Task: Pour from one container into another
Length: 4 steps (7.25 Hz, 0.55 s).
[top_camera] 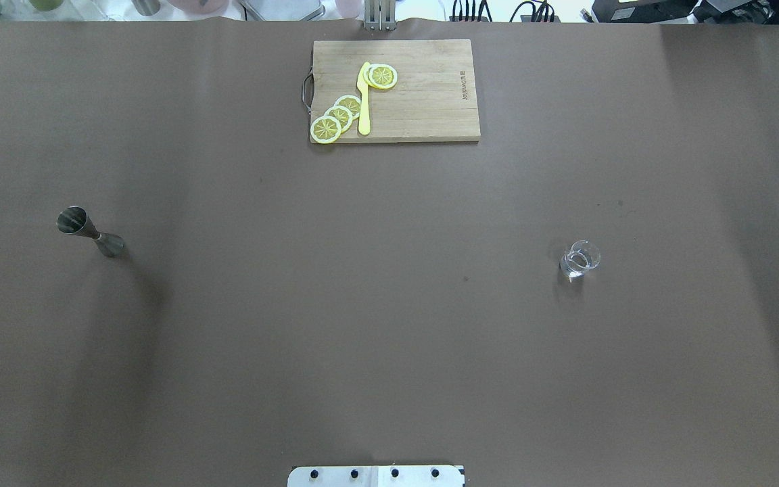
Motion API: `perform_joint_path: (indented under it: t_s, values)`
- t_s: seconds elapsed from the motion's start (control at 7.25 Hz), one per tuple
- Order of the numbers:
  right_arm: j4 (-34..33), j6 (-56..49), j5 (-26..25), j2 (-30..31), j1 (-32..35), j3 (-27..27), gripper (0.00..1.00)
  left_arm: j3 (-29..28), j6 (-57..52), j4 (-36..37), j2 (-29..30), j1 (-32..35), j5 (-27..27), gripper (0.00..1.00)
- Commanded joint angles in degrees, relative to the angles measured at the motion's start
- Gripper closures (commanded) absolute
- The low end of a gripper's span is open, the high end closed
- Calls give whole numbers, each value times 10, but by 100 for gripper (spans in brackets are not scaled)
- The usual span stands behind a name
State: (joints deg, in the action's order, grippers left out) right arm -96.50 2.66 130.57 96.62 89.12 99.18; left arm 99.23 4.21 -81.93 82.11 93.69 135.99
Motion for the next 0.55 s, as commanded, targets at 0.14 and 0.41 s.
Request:
perform_joint_path:
  t_s: [0.14,0.41]
  values:
    - [0,-1,0,0,0,1,0,3,0,0,0,4,-1,2]
    - [-1,-2,0,0,0,1,0,9,0,0,1,6,0,2]
